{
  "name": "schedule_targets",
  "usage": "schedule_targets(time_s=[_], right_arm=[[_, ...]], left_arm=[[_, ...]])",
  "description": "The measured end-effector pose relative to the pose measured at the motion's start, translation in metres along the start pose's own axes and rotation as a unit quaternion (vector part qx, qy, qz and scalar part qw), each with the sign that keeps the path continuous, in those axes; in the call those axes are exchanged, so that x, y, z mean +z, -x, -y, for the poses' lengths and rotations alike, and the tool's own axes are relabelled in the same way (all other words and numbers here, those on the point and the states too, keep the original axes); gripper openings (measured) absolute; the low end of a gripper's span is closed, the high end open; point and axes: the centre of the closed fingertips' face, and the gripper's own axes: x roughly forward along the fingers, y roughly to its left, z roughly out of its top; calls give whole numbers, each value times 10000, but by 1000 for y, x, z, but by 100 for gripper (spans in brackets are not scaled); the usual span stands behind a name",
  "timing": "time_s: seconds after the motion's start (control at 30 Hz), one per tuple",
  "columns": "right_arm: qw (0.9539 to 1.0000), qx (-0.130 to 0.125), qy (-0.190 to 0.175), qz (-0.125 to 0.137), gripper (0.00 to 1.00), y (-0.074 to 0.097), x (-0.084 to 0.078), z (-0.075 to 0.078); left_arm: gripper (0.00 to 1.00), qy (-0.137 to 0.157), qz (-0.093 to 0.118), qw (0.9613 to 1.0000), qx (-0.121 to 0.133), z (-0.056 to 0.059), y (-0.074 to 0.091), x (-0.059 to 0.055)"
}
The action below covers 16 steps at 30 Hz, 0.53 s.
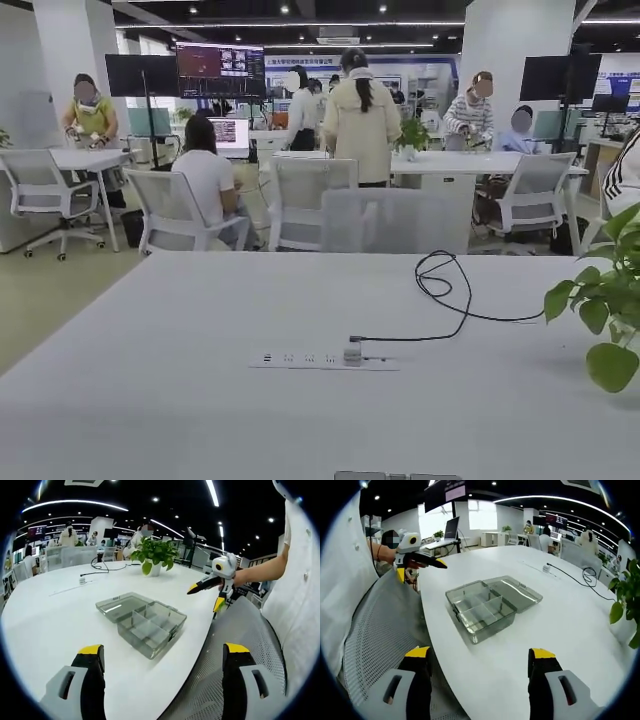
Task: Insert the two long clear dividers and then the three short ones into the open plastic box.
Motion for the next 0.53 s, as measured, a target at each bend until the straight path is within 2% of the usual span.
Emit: schedule_targets(time_s=[0.2,0.53], right_arm=[[9999,66,-88,112,83,0,0,-3],[9999,81,-63,72,83,-1,0,-2]], left_arm=[[100,56,-18,10000,-1,2,-1,-3],[100,55,-43,10000,-8,2,-2,-5]])
